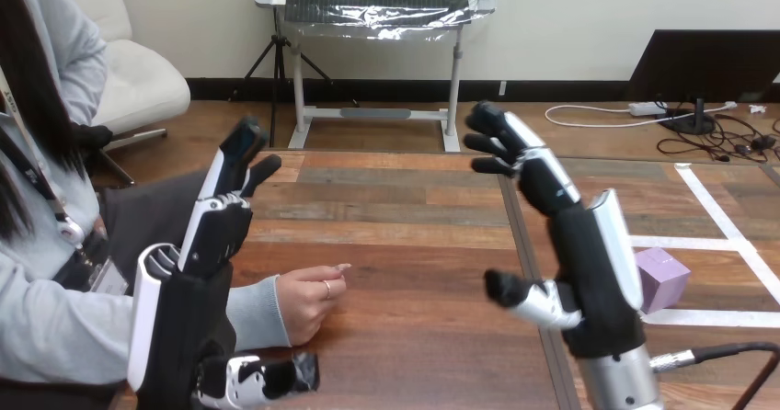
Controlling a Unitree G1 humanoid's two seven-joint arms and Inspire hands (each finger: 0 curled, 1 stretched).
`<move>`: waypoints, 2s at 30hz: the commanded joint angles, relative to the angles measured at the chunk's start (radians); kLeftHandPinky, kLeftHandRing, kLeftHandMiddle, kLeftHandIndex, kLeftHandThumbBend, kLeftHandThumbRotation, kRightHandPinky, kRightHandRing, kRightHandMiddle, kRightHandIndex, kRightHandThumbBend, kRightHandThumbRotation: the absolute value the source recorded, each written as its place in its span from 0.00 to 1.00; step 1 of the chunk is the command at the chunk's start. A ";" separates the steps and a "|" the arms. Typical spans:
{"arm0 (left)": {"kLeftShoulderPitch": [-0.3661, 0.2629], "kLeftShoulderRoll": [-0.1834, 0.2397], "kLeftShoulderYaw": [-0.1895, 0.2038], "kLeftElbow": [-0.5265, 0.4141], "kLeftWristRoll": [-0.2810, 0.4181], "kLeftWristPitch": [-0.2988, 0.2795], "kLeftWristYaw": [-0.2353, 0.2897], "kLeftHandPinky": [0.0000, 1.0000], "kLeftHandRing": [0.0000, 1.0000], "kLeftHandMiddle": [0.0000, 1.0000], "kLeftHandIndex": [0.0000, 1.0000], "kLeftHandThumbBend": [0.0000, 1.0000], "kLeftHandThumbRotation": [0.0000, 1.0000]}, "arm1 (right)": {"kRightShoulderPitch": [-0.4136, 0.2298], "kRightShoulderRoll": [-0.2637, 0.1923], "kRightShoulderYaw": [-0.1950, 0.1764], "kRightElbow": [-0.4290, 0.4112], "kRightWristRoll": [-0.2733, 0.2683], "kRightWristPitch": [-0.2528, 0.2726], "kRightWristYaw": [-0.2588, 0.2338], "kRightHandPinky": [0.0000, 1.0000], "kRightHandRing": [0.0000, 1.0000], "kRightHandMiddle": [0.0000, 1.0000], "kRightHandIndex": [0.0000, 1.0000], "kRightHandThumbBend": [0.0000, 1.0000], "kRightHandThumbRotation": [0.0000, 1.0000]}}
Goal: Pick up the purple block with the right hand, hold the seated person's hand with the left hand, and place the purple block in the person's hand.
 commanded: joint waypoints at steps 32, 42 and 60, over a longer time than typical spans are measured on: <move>-0.002 0.024 0.113 -0.130 0.130 0.227 0.014 0.87 0.96 0.96 0.94 1.00 0.76 | -0.195 -0.091 -0.098 0.005 -0.091 0.279 -0.226 0.71 0.81 0.84 0.84 1.00 0.92; -0.009 0.036 0.112 -0.121 0.122 0.229 0.008 0.88 0.96 0.97 0.94 1.00 0.74 | -0.250 -0.161 -0.103 0.071 -0.101 0.342 -0.253 0.72 0.84 0.85 0.85 1.00 0.91; -0.007 0.030 0.122 -0.123 0.144 0.226 0.021 0.87 0.96 0.97 0.94 1.00 0.77 | -0.359 -0.251 -0.082 0.231 -0.105 0.410 -0.278 0.77 0.87 0.88 0.88 1.00 0.90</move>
